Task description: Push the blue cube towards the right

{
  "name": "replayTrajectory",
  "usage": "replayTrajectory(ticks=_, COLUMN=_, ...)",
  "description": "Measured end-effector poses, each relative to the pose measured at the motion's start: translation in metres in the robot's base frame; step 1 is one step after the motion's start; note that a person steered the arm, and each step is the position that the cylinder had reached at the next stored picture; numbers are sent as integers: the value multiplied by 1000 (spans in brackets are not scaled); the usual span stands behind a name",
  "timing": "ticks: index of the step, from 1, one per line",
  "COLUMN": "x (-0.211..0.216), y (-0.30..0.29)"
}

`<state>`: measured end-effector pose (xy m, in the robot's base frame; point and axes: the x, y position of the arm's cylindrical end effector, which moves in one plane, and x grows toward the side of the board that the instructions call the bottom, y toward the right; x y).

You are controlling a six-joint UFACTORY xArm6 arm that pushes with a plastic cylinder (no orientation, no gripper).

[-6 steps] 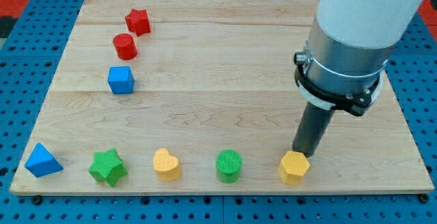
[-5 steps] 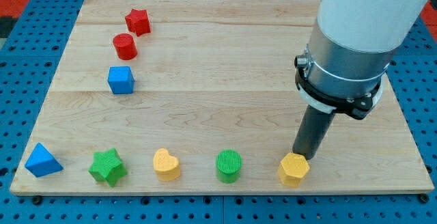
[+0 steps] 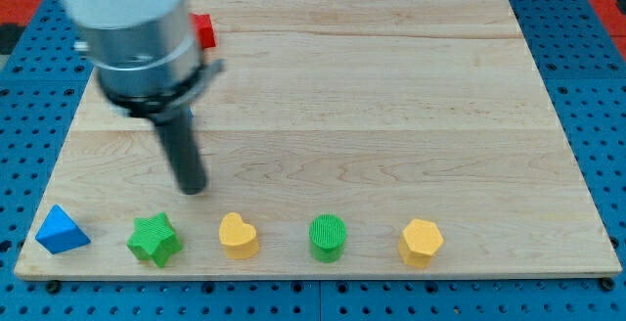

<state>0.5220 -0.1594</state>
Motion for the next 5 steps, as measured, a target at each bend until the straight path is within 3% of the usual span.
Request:
replayTrajectory(ticks=2, x=-70, y=-28)
replayTrajectory(ticks=5, x=-88, y=-44)
